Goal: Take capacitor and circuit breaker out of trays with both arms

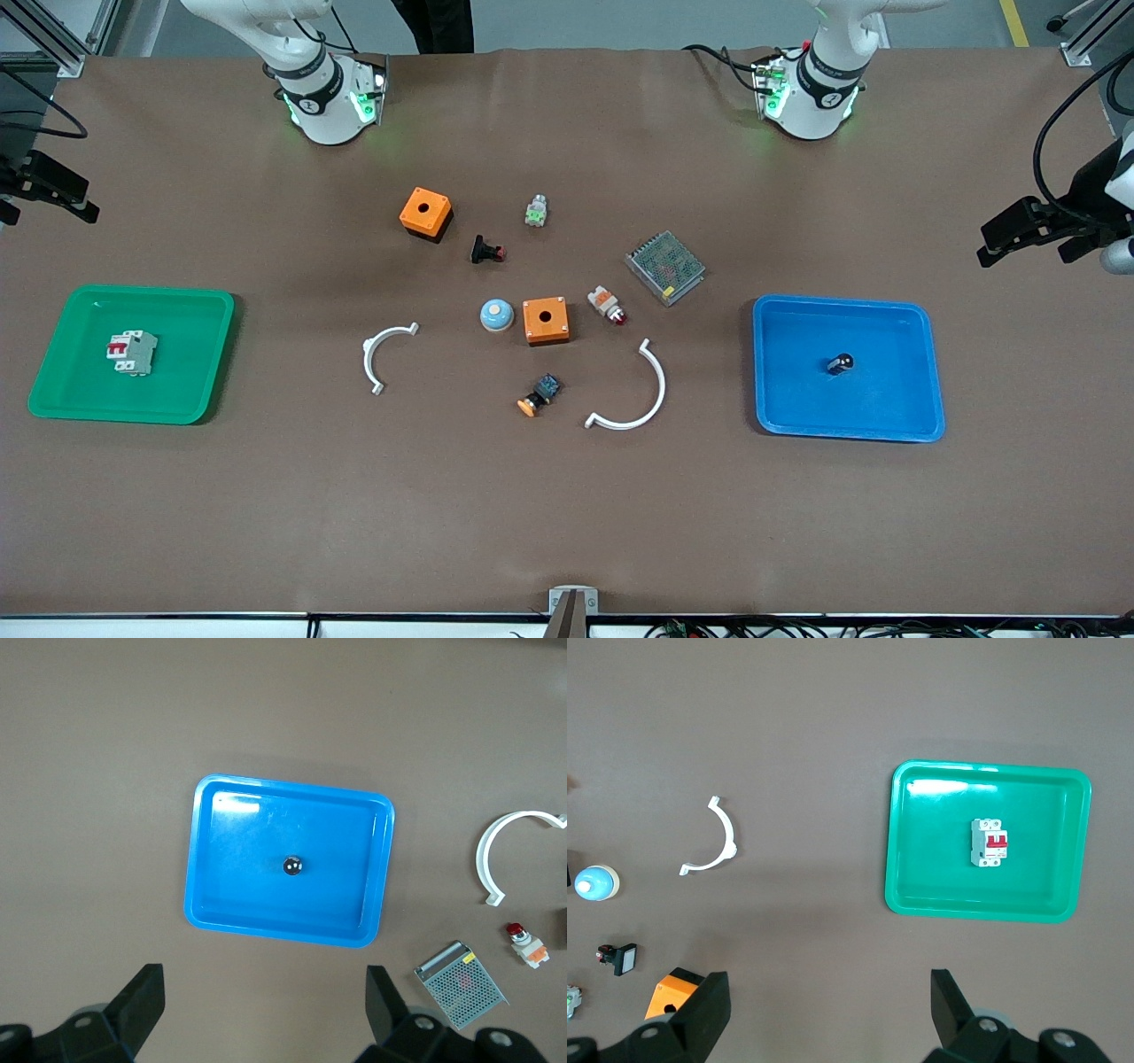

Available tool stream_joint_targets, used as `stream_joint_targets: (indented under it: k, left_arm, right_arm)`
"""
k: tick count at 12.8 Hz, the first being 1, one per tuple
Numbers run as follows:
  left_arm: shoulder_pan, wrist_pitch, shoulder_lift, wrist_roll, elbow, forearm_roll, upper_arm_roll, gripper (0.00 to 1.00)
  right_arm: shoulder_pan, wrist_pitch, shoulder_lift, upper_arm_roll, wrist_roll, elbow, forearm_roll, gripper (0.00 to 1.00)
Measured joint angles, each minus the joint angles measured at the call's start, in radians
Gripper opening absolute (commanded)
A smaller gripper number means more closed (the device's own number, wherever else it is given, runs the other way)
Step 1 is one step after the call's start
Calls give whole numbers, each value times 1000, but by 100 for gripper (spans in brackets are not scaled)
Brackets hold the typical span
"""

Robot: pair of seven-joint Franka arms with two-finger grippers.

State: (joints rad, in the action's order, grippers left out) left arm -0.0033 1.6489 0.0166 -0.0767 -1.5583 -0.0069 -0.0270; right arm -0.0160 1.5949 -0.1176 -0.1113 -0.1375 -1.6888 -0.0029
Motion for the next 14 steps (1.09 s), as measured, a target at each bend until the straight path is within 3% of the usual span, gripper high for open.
stream_joint_targets:
  k: [11, 14]
  left_arm:
    - [16, -7, 24, 2, -8, 0, 5, 100]
    - [30, -44, 75, 3, -18, 0, 7, 100]
  right_arm:
    - [0, -25, 8, -1, 2, -2, 0, 100]
    - [-26, 35, 93, -3, 2, -5, 0, 100]
